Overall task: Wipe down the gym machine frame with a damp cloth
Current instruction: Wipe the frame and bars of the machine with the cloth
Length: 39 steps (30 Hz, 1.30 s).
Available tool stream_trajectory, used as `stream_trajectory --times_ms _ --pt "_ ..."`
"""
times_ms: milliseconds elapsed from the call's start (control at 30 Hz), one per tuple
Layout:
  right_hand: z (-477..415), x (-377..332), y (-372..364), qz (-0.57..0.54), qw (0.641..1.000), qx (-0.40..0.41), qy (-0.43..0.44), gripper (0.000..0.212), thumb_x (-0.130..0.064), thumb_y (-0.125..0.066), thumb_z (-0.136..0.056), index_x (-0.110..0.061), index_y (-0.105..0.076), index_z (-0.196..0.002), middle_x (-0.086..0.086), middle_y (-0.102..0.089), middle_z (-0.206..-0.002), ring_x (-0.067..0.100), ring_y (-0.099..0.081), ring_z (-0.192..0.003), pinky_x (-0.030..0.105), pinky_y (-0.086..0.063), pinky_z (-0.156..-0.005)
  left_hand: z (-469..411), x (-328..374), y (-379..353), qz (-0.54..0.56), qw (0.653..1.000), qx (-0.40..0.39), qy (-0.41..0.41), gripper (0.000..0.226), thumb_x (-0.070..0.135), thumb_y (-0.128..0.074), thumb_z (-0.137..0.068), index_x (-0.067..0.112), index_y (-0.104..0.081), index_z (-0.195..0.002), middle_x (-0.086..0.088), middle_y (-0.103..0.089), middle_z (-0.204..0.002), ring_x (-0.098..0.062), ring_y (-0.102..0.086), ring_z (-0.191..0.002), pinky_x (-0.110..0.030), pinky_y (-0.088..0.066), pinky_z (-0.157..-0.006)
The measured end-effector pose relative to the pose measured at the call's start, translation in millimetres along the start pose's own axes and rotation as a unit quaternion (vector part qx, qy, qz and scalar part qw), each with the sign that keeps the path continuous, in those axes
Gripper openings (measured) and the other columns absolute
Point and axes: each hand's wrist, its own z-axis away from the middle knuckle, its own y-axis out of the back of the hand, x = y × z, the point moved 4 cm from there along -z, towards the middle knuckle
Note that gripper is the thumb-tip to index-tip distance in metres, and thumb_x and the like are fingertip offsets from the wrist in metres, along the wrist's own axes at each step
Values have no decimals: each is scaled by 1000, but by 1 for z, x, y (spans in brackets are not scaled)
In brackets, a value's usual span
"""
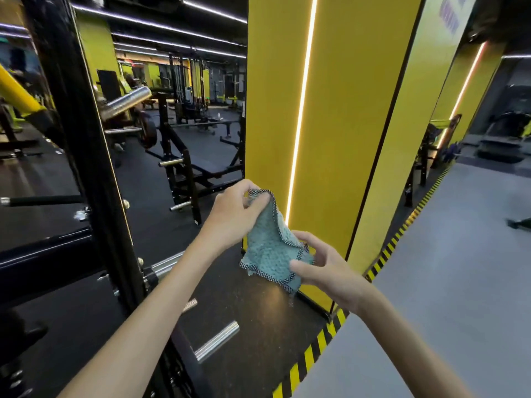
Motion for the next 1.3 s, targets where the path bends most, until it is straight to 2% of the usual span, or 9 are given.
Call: stream_trajectory --times_ms 67,167,467,667,767,900,1000,1100,1300 --pt "-14 -1 13 44 999 3 14 52 -20 -77 -84 -24 -54 -130 6 -71 -117 28 -69 -105 38 -57 -86 -16 0 -14 -20 1000 4 -1 21 40 -56 -97 20 -61 -96 -10 -72 -78 -27 -66 -77 -19 -41 -57" --pt "-40 -6 34 63 997 27 25 26 -24 -63 -93 -15 -64 -117 2 -75 -106 21 -72 -96 24 -56 -73 -42 -2 -33 -28 1000 12 5 19 41 -56 -97 22 -60 -96 -9 -72 -78 -27 -69 -76 -32 -53 -62" --pt "-119 -28 123 13 998 -44 38 40 -30 -48 -101 5 -66 -113 17 -72 -109 25 -70 -94 34 -56 -80 -123 3 -72 -53 994 79 49 19 46 -57 -95 28 -62 -98 -5 -74 -86 -26 -70 -84 -48 -54 -82" --pt "-155 -50 156 -3 990 -139 19 30 -21 -62 -95 -16 -57 -124 8 -73 -112 22 -70 -101 26 -57 -77 -165 10 -85 22 983 162 85 21 40 -56 -99 21 -63 -93 -11 -72 -89 -29 -70 -88 -50 -54 -86" --pt "-175 -43 163 45 982 -178 -34 45 -14 -71 -88 -26 -46 -125 6 -75 -106 21 -72 -98 28 -58 -75 -187 -2 -84 36 970 214 111 31 41 -57 -98 10 -62 -102 -15 -70 -98 -24 -68 -91 -48 -53 -88" --pt "-212 -40 168 7 988 -154 -9 65 -10 -70 -88 -26 -33 -140 9 -75 -105 22 -71 -99 33 -54 -84 -207 -31 -80 104 942 263 180 41 43 -67 -92 22 -51 -124 -9 -63 -117 -19 -66 -97 -40 -56 -83" --pt "-247 -43 168 -37 989 -141 12 62 -10 -67 -90 -29 -35 -139 9 -75 -106 23 -71 -100 37 -54 -88 -219 -50 -82 263 917 214 209 74 38 -72 -87 36 -27 -146 -10 -60 -127 -22 -69 -97 -42 -57 -76" --pt "-291 -47 165 -50 988 -144 18 55 -8 -65 -92 -27 -41 -137 13 -74 -104 26 -71 -98 45 -55 -91 -231 -73 -81 324 906 141 233 111 35 -76 -75 52 3 -151 -16 -61 -130 -32 -71 -99 -50 -58 -80" --pt "-376 -49 156 -36 981 -190 27 48 -6 -62 -93 -30 -47 -132 19 -70 -109 32 -67 -104 54 -49 -95 -263 -119 -70 383 883 86 257 121 17 -74 -74 45 13 -153 -18 -70 -118 -30 -71 -99 -45 -61 -78"
